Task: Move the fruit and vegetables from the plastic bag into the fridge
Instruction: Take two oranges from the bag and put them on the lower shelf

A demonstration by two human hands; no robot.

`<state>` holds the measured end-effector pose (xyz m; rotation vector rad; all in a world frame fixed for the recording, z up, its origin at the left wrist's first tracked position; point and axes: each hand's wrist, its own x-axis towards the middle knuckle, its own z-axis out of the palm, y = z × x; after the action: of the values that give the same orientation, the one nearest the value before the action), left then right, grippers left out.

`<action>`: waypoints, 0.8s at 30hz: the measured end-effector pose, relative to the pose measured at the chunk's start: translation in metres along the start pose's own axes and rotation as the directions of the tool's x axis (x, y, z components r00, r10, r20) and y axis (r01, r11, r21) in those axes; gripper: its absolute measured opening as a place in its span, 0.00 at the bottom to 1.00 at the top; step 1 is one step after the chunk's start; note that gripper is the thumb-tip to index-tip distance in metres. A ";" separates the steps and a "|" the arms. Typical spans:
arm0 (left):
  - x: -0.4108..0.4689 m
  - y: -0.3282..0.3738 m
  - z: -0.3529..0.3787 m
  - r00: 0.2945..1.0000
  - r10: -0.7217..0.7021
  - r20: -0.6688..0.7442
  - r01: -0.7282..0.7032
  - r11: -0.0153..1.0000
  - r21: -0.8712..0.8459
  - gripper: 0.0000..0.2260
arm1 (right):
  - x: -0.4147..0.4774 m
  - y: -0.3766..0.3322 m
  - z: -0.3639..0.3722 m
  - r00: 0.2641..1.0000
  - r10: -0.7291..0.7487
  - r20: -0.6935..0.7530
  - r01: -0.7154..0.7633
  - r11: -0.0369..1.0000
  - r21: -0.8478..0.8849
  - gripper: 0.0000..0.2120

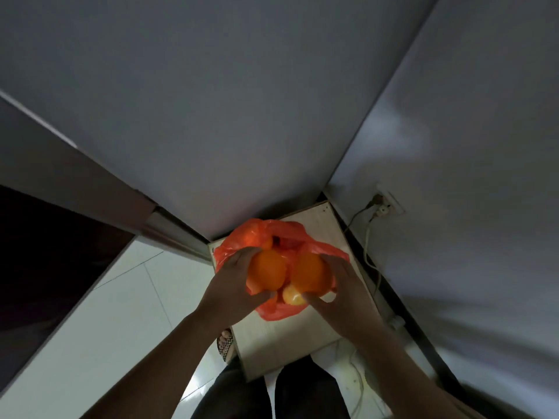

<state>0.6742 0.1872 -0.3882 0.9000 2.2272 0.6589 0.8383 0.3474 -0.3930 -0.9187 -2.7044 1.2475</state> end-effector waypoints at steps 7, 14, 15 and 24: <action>-0.067 0.029 -0.059 0.979 0.095 -0.180 -0.110 0.991 -0.076 0.37 | -0.040 -0.082 -0.037 0.998 0.006 -0.060 -0.003 0.999 0.050 0.41; -0.117 0.042 -0.094 0.927 0.003 -0.374 -0.057 0.989 -0.134 0.36 | -0.042 -0.131 -0.054 0.991 -0.132 0.033 0.130 0.989 0.072 0.40; -0.123 0.044 -0.096 0.918 -0.037 -0.395 -0.025 0.988 -0.151 0.38 | -0.040 -0.138 -0.057 0.986 -0.159 0.059 0.154 0.985 0.076 0.40; -0.169 0.074 -0.078 0.793 -0.225 -0.566 0.128 0.970 -0.207 0.37 | -0.038 -0.161 -0.079 0.929 -0.326 0.174 0.326 0.945 0.033 0.41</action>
<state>0.7447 0.0930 -0.2258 0.4196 2.7041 1.1252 0.8089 0.3007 -0.2181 -0.3445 -2.8284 1.3140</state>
